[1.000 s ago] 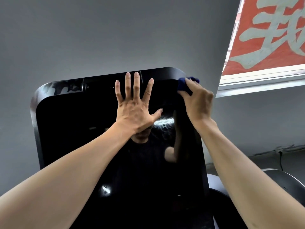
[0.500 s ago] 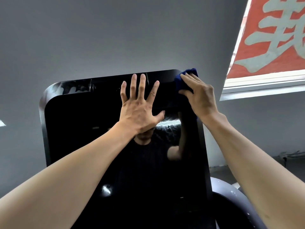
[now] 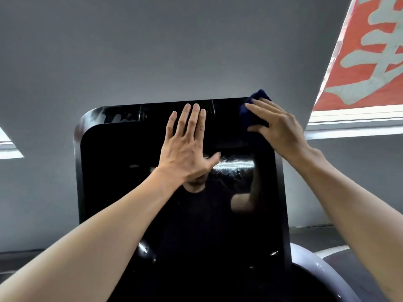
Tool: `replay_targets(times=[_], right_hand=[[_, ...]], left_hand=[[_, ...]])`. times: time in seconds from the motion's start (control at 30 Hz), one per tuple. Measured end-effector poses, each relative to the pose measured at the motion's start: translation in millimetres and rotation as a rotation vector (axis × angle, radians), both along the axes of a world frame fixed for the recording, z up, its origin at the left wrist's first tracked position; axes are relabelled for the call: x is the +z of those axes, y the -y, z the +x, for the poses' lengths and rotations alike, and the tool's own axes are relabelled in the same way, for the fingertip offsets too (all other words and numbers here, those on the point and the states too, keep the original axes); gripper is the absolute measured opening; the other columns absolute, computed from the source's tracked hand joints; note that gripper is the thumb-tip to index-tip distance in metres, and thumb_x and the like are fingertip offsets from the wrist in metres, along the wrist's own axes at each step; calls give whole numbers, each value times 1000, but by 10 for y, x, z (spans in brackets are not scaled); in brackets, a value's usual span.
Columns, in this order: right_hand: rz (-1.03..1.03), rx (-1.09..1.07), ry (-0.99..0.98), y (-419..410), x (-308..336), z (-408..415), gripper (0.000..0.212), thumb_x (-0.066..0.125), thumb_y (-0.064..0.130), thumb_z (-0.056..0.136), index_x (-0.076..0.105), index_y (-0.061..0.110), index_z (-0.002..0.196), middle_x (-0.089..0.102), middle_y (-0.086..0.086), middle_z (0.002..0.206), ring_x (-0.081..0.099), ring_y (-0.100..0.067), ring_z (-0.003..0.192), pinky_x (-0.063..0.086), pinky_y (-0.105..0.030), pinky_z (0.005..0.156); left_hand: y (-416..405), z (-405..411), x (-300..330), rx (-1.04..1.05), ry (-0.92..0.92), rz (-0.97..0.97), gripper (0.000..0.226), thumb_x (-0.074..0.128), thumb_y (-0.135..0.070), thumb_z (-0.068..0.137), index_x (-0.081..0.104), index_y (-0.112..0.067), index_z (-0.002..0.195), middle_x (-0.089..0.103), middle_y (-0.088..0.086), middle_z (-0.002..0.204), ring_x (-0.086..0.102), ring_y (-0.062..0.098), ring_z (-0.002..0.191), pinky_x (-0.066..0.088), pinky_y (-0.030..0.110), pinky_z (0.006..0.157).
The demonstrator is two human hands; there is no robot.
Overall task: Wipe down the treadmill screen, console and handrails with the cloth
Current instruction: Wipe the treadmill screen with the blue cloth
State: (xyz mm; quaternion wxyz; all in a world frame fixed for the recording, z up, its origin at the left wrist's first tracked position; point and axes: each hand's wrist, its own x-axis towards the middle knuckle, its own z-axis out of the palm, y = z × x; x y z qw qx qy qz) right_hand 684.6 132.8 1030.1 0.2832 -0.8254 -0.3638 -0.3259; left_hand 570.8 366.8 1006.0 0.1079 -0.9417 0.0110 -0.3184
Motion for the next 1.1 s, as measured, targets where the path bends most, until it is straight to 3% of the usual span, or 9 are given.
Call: replay_targets(times=[0.07, 0.17, 0.3, 0.4, 0.53, 0.67, 0.73, 0.93, 1.1], right_hand=[[24, -35, 31, -63, 15, -38, 62, 84, 17, 75, 64, 19, 134, 59, 3, 141, 44, -12, 139, 35, -22, 112], [-55, 16, 89, -347, 74, -87, 61, 85, 21, 73, 66, 11, 130, 63, -6, 135, 46, -20, 134, 19, -9, 111], [-88, -12, -29, -94, 44, -9, 68, 82, 24, 79, 56, 25, 142, 48, 4, 151, 33, -12, 146, 21, -18, 116], [-20, -17, -24, -46, 25, 3, 68, 85, 19, 75, 59, 21, 138, 52, 0, 148, 37, -15, 144, 23, -15, 114], [-64, 10, -89, -198, 92, -5, 69, 83, 26, 78, 56, 27, 142, 46, 3, 153, 30, -14, 148, 28, -33, 120], [166, -94, -169, -81, -121, -92, 68, 84, 15, 76, 59, 23, 139, 52, 3, 148, 38, -12, 143, 20, -13, 116], [340, -199, -236, -21, -259, -224, 64, 83, 18, 78, 60, 25, 138, 58, 3, 141, 49, -12, 134, 23, -7, 110], [560, -401, -363, -16, -595, -610, 57, 78, 33, 84, 60, 28, 137, 71, -1, 122, 66, -22, 111, 41, -22, 98], [563, -445, -427, 105, -944, -955, 52, 78, 32, 85, 63, 27, 135, 74, -2, 115, 68, -22, 105, 38, -14, 90]], left_hand=[[-10, 5, -10, 3, -20, -11, 115, 34, -79, 81, -3, -4, 160, -6, 15, 169, -9, 30, 156, 0, 54, 125], [69, 22, -1, 27, -33, -35, 117, 31, -81, 81, -5, -3, 160, -8, 16, 169, -13, 31, 156, -1, 56, 124], [64, 9, -2, 27, -17, -32, 116, 33, -80, 81, -2, -3, 160, -5, 17, 169, -11, 32, 156, 1, 56, 124], [61, 23, -9, 30, -15, -33, 117, 34, -80, 80, -2, -2, 160, -5, 17, 169, -10, 32, 156, 0, 56, 124], [107, 49, -28, 51, -25, -28, 119, 34, -81, 80, -5, -2, 159, -7, 18, 168, -13, 34, 155, -2, 58, 124], [100, 30, -22, 62, -19, -23, 119, 34, -81, 79, -2, -1, 159, -4, 18, 168, -9, 34, 156, -1, 58, 124], [141, 23, -8, 78, -12, -22, 117, 33, -79, 79, 2, -1, 159, 1, 19, 168, -5, 35, 156, 1, 58, 124], [320, -61, -109, 80, 30, -121, 108, 44, -65, 80, 11, 2, 158, 6, 22, 167, 1, 35, 156, 5, 54, 125], [436, -297, -396, 26, -7, -87, 100, 45, -61, 84, 19, 2, 157, 12, 19, 167, 4, 33, 156, 9, 52, 125]])
